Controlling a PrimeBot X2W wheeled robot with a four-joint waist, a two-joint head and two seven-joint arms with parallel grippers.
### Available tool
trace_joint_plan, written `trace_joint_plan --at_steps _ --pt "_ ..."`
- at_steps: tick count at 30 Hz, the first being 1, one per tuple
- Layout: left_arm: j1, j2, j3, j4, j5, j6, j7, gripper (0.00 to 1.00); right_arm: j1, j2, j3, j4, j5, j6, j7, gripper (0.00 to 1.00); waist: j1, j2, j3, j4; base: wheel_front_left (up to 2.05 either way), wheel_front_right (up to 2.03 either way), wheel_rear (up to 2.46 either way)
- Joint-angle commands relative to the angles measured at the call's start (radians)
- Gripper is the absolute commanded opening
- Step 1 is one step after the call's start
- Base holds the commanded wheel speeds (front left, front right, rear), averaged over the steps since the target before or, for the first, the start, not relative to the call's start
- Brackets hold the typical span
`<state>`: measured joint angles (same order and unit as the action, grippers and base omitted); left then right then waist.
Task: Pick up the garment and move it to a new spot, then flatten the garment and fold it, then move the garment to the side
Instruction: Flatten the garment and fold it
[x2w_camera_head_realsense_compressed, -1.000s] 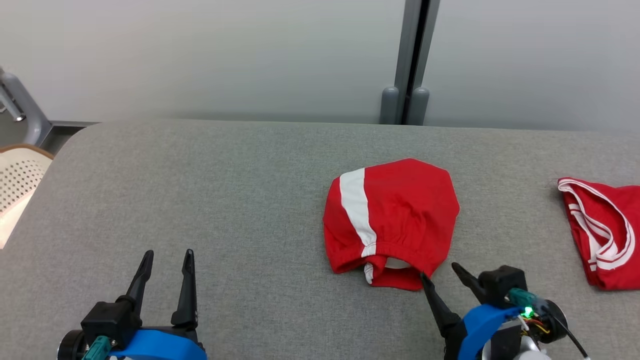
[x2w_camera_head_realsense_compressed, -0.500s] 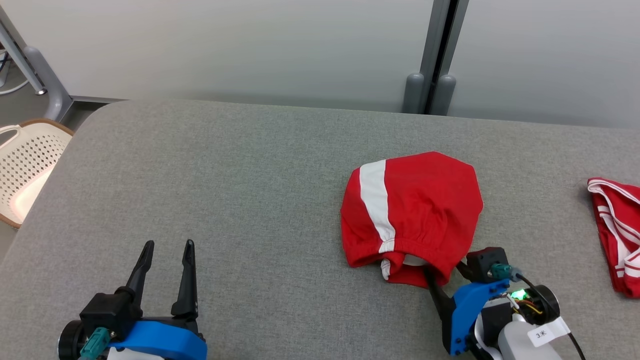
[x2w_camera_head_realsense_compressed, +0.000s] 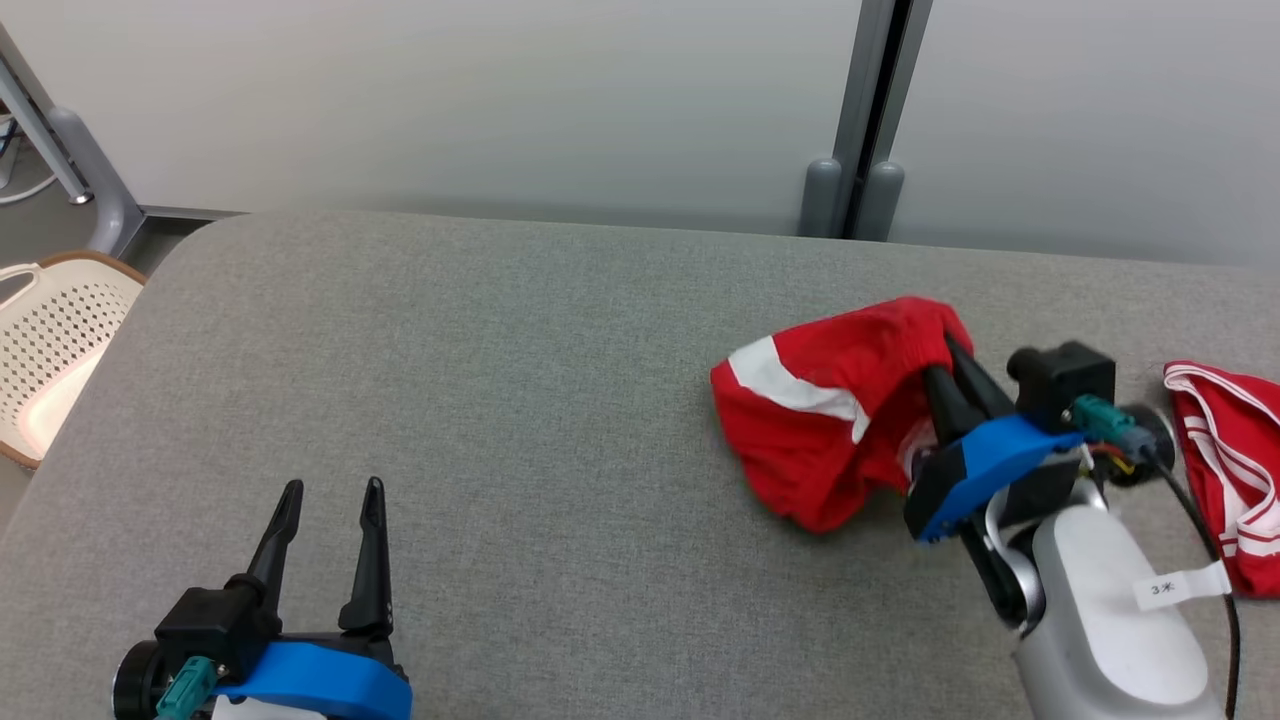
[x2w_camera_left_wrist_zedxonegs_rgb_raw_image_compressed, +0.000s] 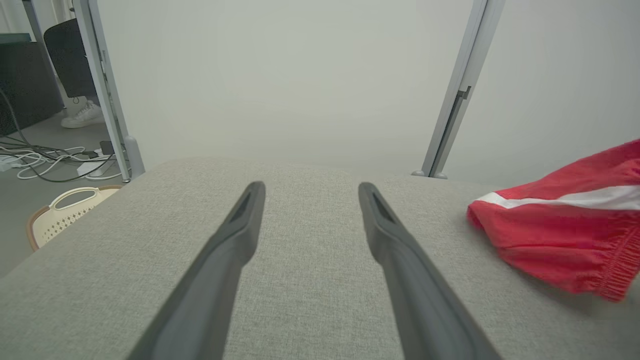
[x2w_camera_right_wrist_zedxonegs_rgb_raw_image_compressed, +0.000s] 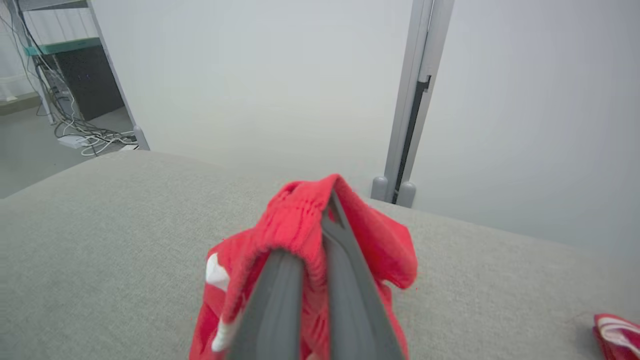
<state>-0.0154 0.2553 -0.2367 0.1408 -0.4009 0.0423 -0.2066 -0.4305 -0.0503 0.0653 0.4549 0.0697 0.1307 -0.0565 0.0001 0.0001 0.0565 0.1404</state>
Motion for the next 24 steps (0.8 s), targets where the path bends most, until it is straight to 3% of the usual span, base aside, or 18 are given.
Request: trace_joint_plan --at_steps 1,8,15,19,24 --pt "-0.011 0.003 0.0 -0.006 0.0 0.002 -0.006 1.0 -0.026 0.0 0.014 -0.037 0.006 0.0 0.007 0.0 -0.0001 -0.0001 -0.003 -0.001 0.0 0.0 0.0" --pt "-0.011 0.01 -0.001 -0.02 0.0 0.008 -0.009 1.0 -0.11 -0.02 0.136 -0.24 0.07 0.0 0.069 0.0 -0.0001 -0.0001 -0.013 -0.001 0.0 0.0 0.0" --pt "-0.008 0.014 -0.012 -0.027 0.0 0.006 -0.007 1.0 -0.194 -0.022 0.21 -0.352 0.147 0.0 0.09 0.0 -0.0001 -0.0001 -0.023 0.009 0.0 0.0 0.0" --pt "-0.002 0.016 -0.017 -0.031 -0.001 0.008 -0.006 1.0 -0.16 -0.038 0.191 -0.328 0.124 0.0 0.125 0.0 -0.0001 -0.0001 -0.026 0.01 0.0 0.0 0.0" --pt "0.003 0.014 -0.023 -0.032 -0.005 0.009 -0.005 1.0 -0.074 -0.06 0.119 -0.198 0.058 0.0 0.17 0.0 -0.0001 -0.0001 -0.025 0.005 0.0 0.0 0.0"
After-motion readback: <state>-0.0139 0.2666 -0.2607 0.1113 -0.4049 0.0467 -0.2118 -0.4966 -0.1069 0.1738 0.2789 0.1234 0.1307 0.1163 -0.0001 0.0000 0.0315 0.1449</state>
